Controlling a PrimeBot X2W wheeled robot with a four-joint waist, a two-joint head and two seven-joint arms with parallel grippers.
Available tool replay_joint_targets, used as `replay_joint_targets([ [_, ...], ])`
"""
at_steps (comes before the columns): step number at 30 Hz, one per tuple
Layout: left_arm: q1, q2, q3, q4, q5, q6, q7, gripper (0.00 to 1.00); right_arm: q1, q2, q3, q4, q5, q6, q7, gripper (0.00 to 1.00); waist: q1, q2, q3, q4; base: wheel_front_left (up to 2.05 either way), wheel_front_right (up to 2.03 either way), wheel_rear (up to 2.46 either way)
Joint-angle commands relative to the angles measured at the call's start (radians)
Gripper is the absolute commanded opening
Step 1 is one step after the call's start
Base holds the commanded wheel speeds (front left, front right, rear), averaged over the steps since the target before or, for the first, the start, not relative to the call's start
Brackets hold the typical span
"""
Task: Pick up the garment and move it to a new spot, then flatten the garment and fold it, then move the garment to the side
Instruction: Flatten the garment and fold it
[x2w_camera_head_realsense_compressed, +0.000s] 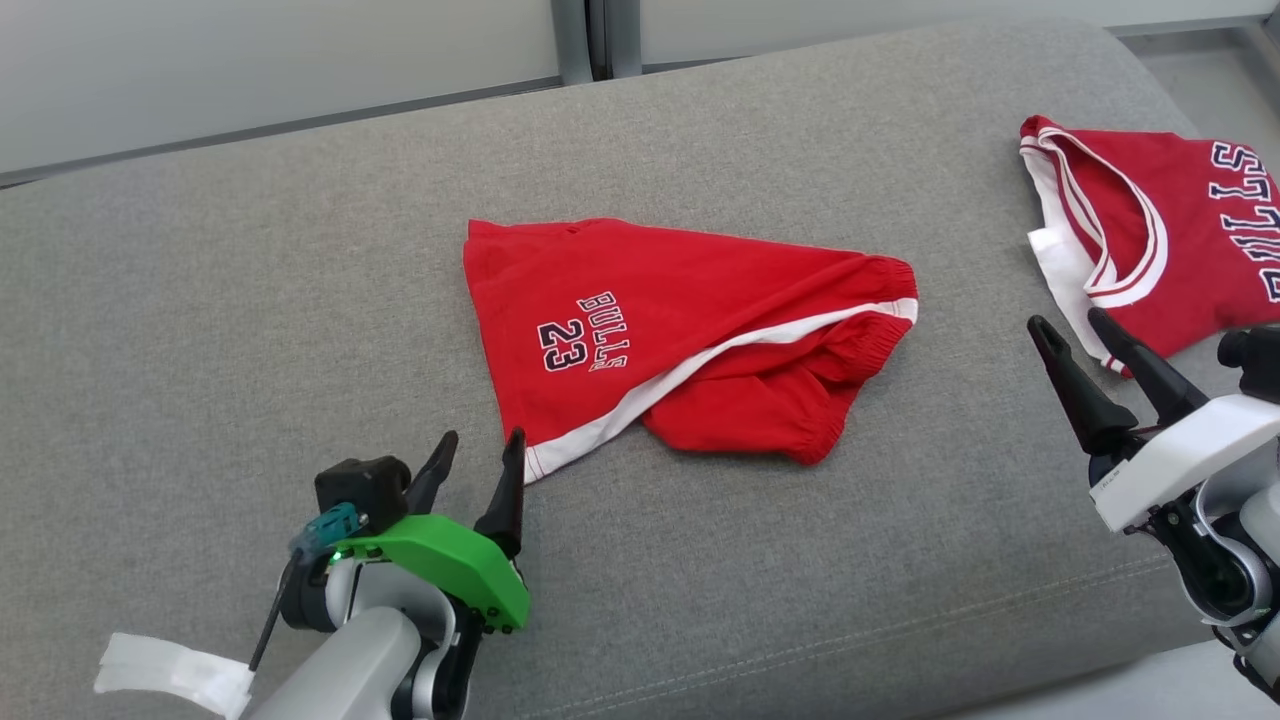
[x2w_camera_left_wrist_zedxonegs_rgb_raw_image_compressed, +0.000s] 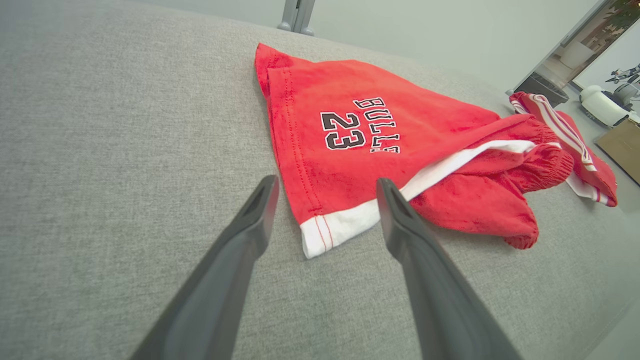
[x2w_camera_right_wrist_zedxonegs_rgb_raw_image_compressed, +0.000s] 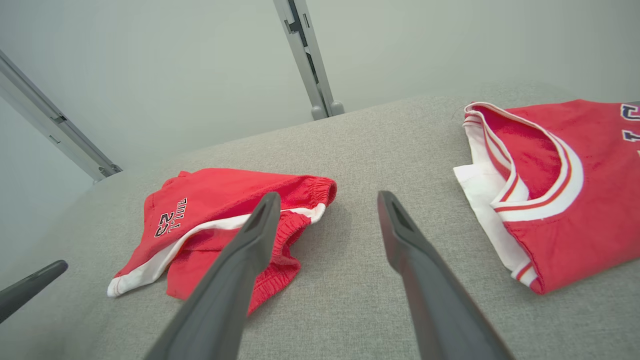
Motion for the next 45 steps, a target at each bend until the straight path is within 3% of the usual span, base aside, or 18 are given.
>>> replay_joint_targets([
  [1, 0.016, 0.018, 0.012, -0.013, 0.013, 0.006, -0.008, 1.0, 0.019, -0.003, -0.015, -0.005, -0.029, 0.0, -0.013, 1.0, 0.0, 0.0, -0.019, 0.003, 0.0, 0.0, 0.0],
  [9, 0.136, 0.119, 0.128, -0.191, 0.076, 0.055, -0.02, 1.0, 0.099, 0.082, -0.157, -0.038, -0.237, 0.0, -0.025, 1.0, 0.0, 0.0, -0.07, 0.02, 0.0, 0.0, 0.0],
  [12, 0.214, 0.151, 0.194, -0.28, 0.095, 0.073, -0.019, 1.0, 0.135, 0.135, -0.225, -0.054, -0.324, 0.0, -0.003, 1.0, 0.0, 0.0, -0.085, 0.03, 0.0, 0.0, 0.0],
  [13, 0.265, 0.167, 0.231, -0.336, 0.106, 0.085, -0.019, 1.0, 0.158, 0.18, -0.272, -0.073, -0.379, 0.0, 0.019, 1.0, 0.0, 0.0, -0.095, 0.038, 0.0, 0.0, 0.0],
  [19, 0.404, 0.19, 0.304, -0.46, 0.125, 0.117, -0.02, 1.0, 0.224, 0.32, -0.389, -0.144, -0.534, 0.0, 0.098, 1.0, 0.0, 0.0, -0.124, 0.067, 0.0, 0.0, 0.0],
  [26, 0.496, 0.192, 0.332, -0.535, 0.135, 0.136, -0.02, 1.0, 0.286, 0.433, -0.437, -0.237, -0.655, 0.0, 0.182, 1.0, 0.0, 0.0, -0.148, 0.102, 0.0, 0.0, 0.0],
  [33, 0.535, 0.209, 0.343, -0.557, 0.149, 0.145, -0.02, 1.0, 0.316, 0.485, -0.451, -0.258, -0.707, 0.0, 0.213, 1.0, 0.0, 0.0, -0.157, 0.119, 0.0, 0.0, 0.0],
  [45, 0.547, 0.226, 0.34, -0.564, 0.157, 0.153, -0.015, 1.0, 0.314, 0.511, -0.437, -0.24, -0.727, 0.0, 0.225, 1.0, 0.0, 0.0, -0.161, 0.121, 0.0, 0.0, 0.0],
])
